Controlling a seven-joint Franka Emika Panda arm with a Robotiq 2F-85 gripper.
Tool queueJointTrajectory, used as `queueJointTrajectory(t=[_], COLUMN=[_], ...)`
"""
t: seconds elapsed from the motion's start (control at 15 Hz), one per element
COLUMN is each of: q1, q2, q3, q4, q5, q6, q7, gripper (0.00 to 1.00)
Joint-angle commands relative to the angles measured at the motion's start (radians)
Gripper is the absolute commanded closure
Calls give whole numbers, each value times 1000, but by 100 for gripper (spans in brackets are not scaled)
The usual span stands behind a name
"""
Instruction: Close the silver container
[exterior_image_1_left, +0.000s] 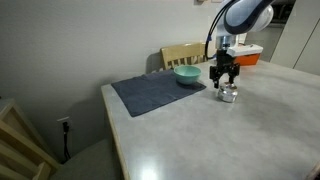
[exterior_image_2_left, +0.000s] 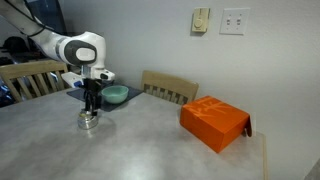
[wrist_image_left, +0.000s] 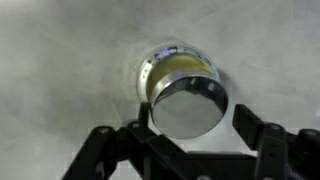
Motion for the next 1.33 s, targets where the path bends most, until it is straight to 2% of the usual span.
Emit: queueJointTrajectory(t=[0.0, 0.13, 0.27, 0.47, 0.6, 0.67, 0.73, 0.93, 1.27], q1=[1, 0, -1, 0, 0, 0, 1, 10, 29], q2=[5, 5, 5, 5, 4, 2, 1, -4, -38], q3=[-3, -3, -4, -4, -4, -5, -6, -13, -18], q4=[19, 20, 22, 23, 22, 18, 15, 7, -26], q5=[-4, -4, -4, -5, -5, -6, -9, -34, -89], q6=[-26, -25, -25, -23, -20, -14, -8, 20, 67], q7=[1, 0, 0, 1, 0, 0, -2, -1, 8], gripper=[45, 58, 62, 88, 99, 95, 73, 61, 26])
